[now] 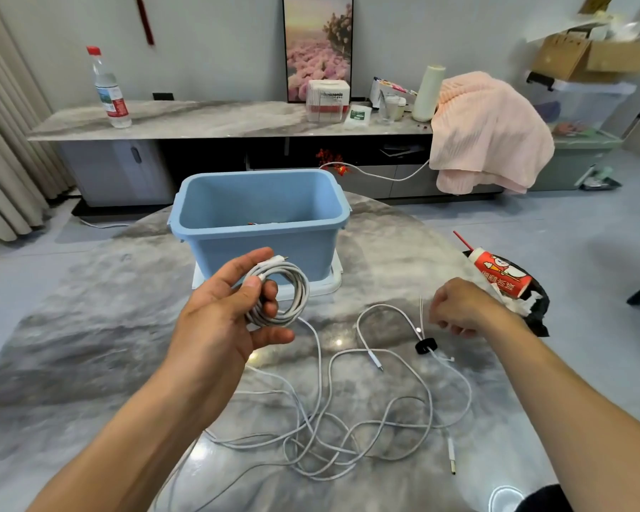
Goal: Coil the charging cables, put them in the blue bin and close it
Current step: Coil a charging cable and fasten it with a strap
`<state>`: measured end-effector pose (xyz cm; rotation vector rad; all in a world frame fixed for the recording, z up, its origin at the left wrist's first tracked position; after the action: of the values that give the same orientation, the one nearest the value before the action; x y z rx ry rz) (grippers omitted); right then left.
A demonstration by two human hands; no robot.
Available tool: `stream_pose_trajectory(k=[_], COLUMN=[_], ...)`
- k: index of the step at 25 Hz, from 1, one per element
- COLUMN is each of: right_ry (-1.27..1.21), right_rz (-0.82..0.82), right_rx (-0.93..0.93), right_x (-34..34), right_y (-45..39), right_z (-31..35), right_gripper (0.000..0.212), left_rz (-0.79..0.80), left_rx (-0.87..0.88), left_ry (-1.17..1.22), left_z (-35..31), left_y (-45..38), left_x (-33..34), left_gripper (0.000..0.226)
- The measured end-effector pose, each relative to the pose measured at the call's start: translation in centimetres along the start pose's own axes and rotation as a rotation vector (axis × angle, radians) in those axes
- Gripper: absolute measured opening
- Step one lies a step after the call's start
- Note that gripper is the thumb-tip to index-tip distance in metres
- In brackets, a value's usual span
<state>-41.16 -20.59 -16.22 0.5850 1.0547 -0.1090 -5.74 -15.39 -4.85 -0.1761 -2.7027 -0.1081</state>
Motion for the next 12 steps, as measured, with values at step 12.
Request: stream_pose_trajectory(k=[12], right_ry=[-0.509], right_rz=[0.223], right_rx=[-0.311], right_x=[-0.6], right_y=[4.2], right_z=[7.4], right_gripper=[0.016], left_rz=[0.012], left_rx=[-0.017], left_ry=[0.003], left_z=[0.3], left_y=[-0.1], left_x=[0.2], left_gripper=[0.032])
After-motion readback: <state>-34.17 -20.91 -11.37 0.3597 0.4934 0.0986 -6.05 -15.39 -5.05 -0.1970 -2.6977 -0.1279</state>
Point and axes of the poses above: each hand's wrist, its own y-axis away from the middle knuckle, its own x-axis out of the palm, z = x × y, the point moved 10 cm from there along -y, towards the middle knuckle, and after that the axes turned 2 degrees about x, right-handed, at the moved point
